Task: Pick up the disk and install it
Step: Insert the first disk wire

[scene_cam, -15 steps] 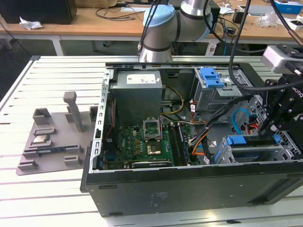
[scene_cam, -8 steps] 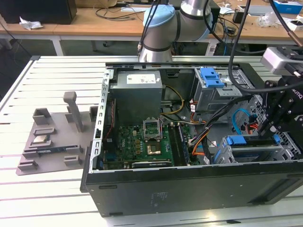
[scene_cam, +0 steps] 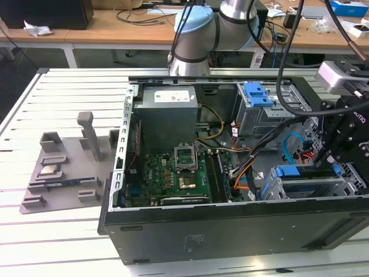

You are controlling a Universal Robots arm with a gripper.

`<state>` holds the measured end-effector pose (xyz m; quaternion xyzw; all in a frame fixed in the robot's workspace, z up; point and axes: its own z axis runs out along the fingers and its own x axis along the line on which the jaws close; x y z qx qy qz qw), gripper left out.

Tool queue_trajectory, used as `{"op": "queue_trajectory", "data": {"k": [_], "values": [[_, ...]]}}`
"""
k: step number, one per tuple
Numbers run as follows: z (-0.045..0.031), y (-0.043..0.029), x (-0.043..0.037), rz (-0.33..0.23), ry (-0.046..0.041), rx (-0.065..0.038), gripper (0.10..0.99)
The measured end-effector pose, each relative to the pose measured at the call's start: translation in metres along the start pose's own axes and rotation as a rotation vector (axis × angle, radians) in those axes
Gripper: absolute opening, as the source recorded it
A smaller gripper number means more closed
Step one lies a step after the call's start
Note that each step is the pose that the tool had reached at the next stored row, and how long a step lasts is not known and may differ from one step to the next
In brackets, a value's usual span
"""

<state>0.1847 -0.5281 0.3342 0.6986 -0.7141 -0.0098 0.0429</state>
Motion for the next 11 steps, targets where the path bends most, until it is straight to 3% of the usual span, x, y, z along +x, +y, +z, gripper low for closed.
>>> {"op": "queue_trajectory", "data": {"k": [4,5,6,7,11], "values": [[0.0016,0.0009,-0.0001,0.0,-0.0005,0.0,0.169],[0.003,0.001,-0.0002,0.0,-0.0036,-0.001,0.18],[0.0028,0.001,-0.0002,0.0,-0.0025,0.0,0.243],[0.0017,0.0011,-0.0001,0.0,-0.0007,0.0,0.243],[-0.0134,0.0023,-0.002,0.0,-0.0006,0.0,0.243]]}}
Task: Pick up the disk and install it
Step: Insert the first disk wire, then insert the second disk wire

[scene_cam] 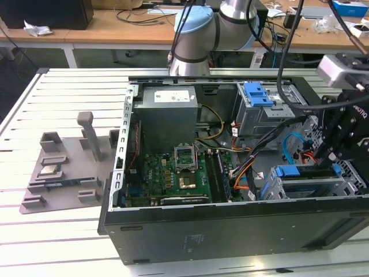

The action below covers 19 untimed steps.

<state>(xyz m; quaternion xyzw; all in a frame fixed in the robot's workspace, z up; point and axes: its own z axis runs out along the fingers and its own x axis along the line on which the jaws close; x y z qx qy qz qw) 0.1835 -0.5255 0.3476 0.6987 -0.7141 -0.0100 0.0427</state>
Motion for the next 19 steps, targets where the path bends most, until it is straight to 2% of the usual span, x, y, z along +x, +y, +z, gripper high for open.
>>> {"op": "queue_trajectory", "data": {"k": [1,2,6,7,16,17,19], "values": [[-0.0057,0.0004,-0.0004,0.0,0.0003,0.0,0.227],[-0.0161,0.0012,-0.0019,0.0,0.001,0.0,0.106],[-0.0326,0.0026,-0.0047,0.0,0.0023,0.0,0.106],[-0.0346,0.0027,-0.0047,0.0,0.0024,0.0,0.106],[-0.0352,0.0027,-0.0047,0.0,0.0024,0.0,0.114],[-0.0352,0.0027,-0.0047,0.0,0.0024,0.0,0.235],[-0.0353,0.0029,-0.0048,0.0,0.0024,0.0,0.361]]}}
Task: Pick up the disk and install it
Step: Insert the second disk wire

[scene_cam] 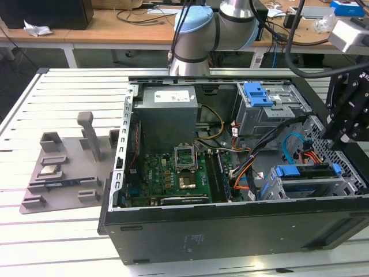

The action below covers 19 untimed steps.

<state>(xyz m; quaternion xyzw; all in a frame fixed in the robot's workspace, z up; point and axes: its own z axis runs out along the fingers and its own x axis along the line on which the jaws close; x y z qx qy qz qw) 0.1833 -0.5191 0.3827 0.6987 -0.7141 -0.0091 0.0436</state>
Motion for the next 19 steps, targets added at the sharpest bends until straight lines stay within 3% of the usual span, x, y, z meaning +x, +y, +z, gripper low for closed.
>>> {"op": "queue_trajectory", "data": {"k": [2,8,15,18,19], "values": [[0.0036,0.015,-0.0062,-0.006,0.0004,0.0,0.361],[0.0119,0.0279,-0.0066,-0.054,0.0038,0.003,0.361],[0.0145,0.0294,-0.0067,-0.061,0.0045,0.003,0.361],[0.0147,0.0294,-0.0067,-0.061,0.0045,0.003,0.161],[0.0147,0.0294,-0.0067,-0.061,0.0045,0.003,0.161]]}}
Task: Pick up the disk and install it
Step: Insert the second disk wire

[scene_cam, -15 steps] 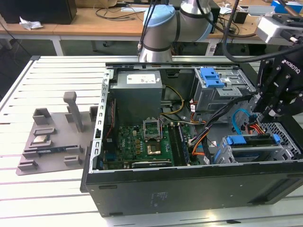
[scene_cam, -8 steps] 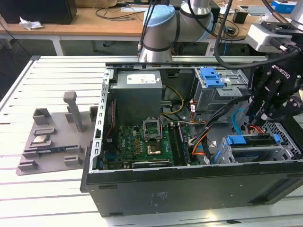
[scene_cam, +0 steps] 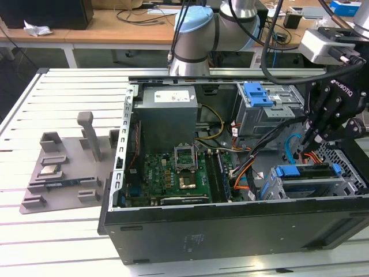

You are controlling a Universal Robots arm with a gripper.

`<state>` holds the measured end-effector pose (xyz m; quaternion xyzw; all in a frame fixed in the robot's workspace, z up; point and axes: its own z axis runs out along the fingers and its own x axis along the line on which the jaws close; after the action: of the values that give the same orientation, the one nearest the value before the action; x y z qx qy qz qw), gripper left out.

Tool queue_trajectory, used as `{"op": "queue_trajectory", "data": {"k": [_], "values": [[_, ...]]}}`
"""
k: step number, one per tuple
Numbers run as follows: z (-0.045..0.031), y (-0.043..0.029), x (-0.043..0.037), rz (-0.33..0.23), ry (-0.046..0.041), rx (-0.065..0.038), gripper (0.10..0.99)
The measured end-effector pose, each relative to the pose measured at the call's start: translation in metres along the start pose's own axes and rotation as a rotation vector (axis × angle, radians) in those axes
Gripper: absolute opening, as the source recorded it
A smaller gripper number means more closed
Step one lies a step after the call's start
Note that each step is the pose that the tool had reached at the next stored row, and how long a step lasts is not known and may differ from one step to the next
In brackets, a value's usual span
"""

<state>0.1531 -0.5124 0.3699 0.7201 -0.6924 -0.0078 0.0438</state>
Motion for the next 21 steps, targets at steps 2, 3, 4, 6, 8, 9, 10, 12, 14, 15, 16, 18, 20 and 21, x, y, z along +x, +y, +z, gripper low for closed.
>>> {"op": "queue_trajectory", "data": {"k": [2,3,4,6,8,9,10,12,14,15,16,18,20,21], "values": [[0.0002,0.0,0.0,0.0,0.0,0.0,0.161],[0.0003,0.0,0.0003,0.0,-0.0001,0.0,0.161],[0.0004,0.0001,0.0027,0.0,0.0001,0.0,0.161],[0.0009,0.0003,0.0085,0.0,0.003,0.0,0.161],[0.002,0.0002,0.0131,0.0,0.0071,0.0,0.161],[0.0041,-0.0004,0.0151,0.001,0.0083,0.0,0.161],[0.0055,-0.0013,0.0156,0.001,0.0092,0.0,0.161],[0.0091,-0.0035,0.0159,0.001,0.0097,-0.001,0.161],[0.0136,-0.0057,0.016,0.001,0.0099,-0.001,0.161],[0.0161,-0.0069,0.0159,0.001,0.0097,-0.001,0.161],[0.017,-0.0074,0.0158,0.001,0.0097,-0.001,0.161],[0.0188,-0.0083,0.0158,0.001,0.0098,-0.001,0.161],[0.0201,-0.0094,0.0158,0.001,0.0098,-0.001,0.161],[0.0204,-0.0099,0.0156,0.001,0.0099,-0.001,0.161]]}}
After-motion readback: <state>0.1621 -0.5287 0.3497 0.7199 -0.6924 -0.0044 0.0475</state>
